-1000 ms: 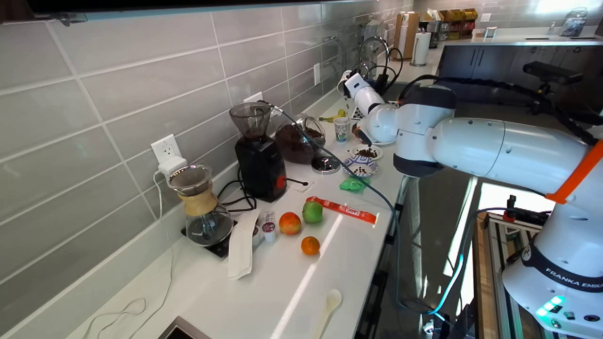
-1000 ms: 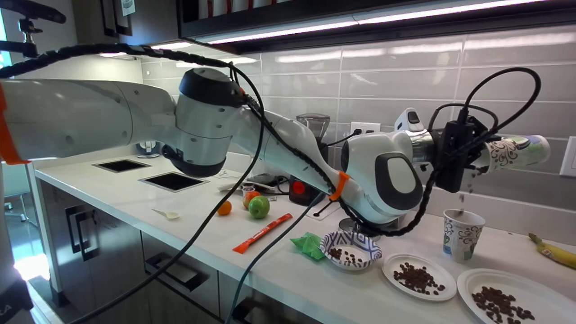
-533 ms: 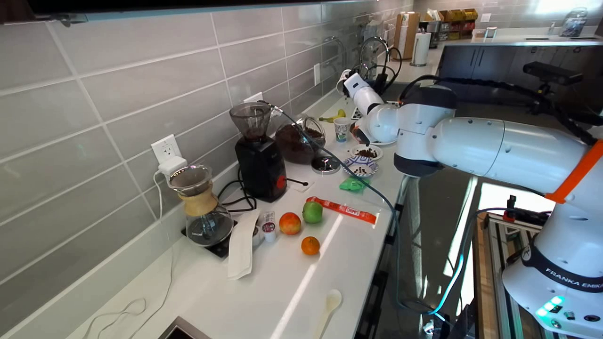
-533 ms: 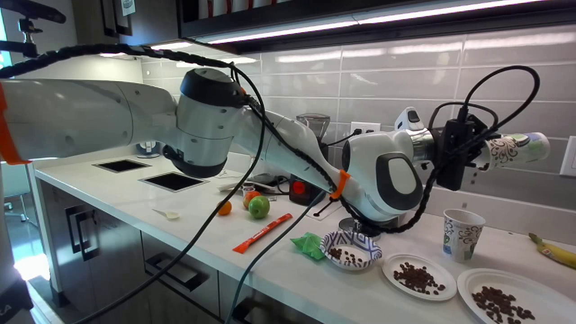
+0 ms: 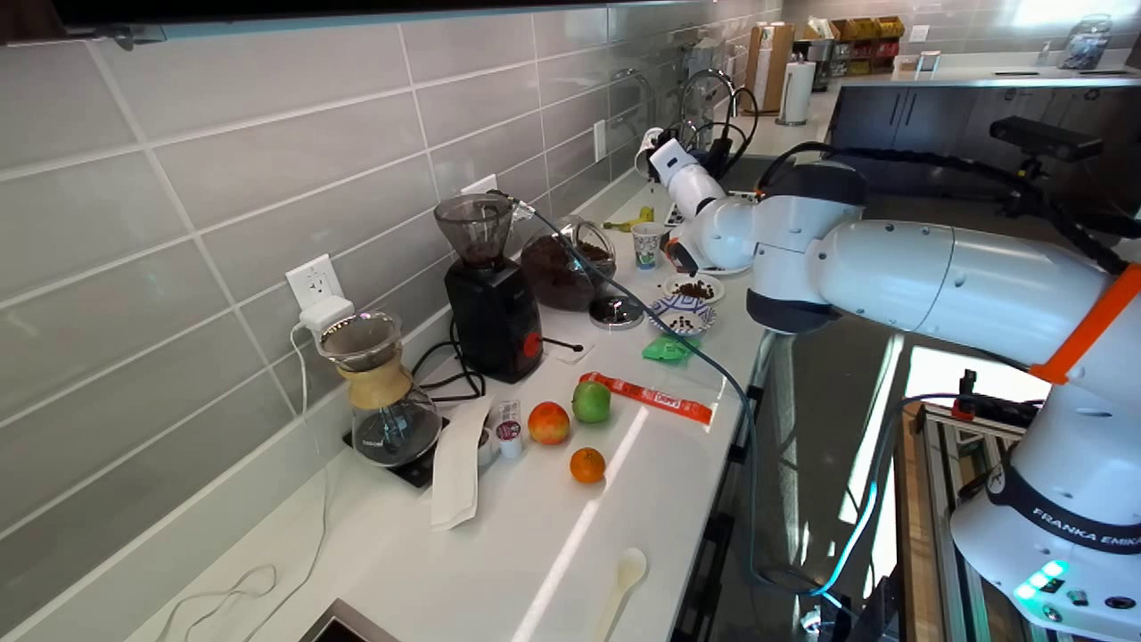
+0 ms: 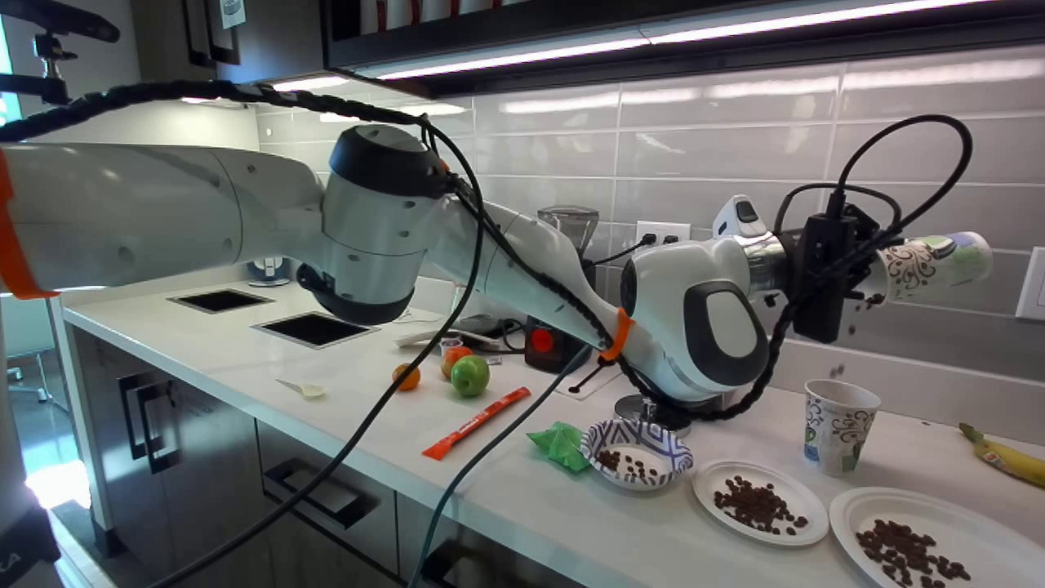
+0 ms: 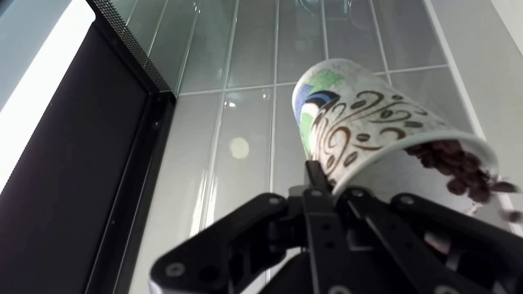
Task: Pour the contents from the left cup into the right cup
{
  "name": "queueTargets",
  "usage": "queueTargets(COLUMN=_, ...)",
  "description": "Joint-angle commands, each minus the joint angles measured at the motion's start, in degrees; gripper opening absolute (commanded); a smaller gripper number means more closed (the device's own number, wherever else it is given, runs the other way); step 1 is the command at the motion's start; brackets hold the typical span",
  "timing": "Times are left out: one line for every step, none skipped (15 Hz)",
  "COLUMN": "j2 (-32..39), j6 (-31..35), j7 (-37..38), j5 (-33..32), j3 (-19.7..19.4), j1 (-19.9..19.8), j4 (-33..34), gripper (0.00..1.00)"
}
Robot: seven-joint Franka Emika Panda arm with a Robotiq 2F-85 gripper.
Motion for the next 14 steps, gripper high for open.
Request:
queueTargets(j2=0.0, j6=2.51, j7=-3.97, j5=1.91, j3=1.68, j1=-1.72, j4=2.46, gripper=0.01)
queueTargets(j2=0.0, j6=2.76, j7=-4.32, j5=1.94, j3=1.82, j1=-1.9, j4=2.69, gripper=0.01)
queueTargets(j2=0.0, j6=3.03, j7=-4.62, j5=1.93, j3=1.99, j1=-2.12, j4=2.97, gripper=0.01)
queueTargets(j2=0.0, j6=3.22, j7=-4.89, j5=1.95, j3=2.18, j1=-2.34, j4=3.23, gripper=0.01)
queueTargets(j2=0.0, j6=3.45, j7=-5.23, j5=2.0, j3=2.37, j1=-2.53, j4=3.45, gripper=0.01)
queueTargets(j2=0.0, j6=3.7, j7=-5.55, j5=1.98, j3=2.53, j1=-2.74, j4=3.7, gripper=0.01)
queueTargets(j2=0.0, j6=3.88, j7=-5.84, j5=1.99, j3=2.68, j1=-2.92, j4=3.93, gripper=0.01)
queueTargets(j2=0.0, j6=4.0, j7=-6.03, j5=1.98, j3=2.84, j1=-3.11, j4=4.19, gripper=0.01)
queueTargets(j2=0.0, j6=4.07, j7=-6.34, j5=1.97, j3=2.98, j1=-3.31, j4=4.46, gripper=0.01)
queueTargets(j2=0.0, j6=4.12, j7=-6.64, j5=1.98, j3=3.08, j1=-3.45, j4=4.68, gripper=0.01)
queueTargets(j2=0.0, j6=4.17, j7=-6.85, j5=1.95, j3=3.16, j1=-3.59, j4=4.87, gripper=0.01)
queueTargets(j2=0.0, j6=4.23, j7=-7.06, j5=1.98, j3=3.24, j1=-3.71, j4=5.06, gripper=0.01)
queueTargets(j2=0.0, j6=4.24, j7=-7.19, j5=2.03, j3=3.28, j1=-3.77, j4=5.18, gripper=0.01)
queueTargets(j2=0.0, j6=4.31, j7=-7.39, j5=2.02, j3=3.33, j1=-3.81, j4=5.28, gripper=0.01)
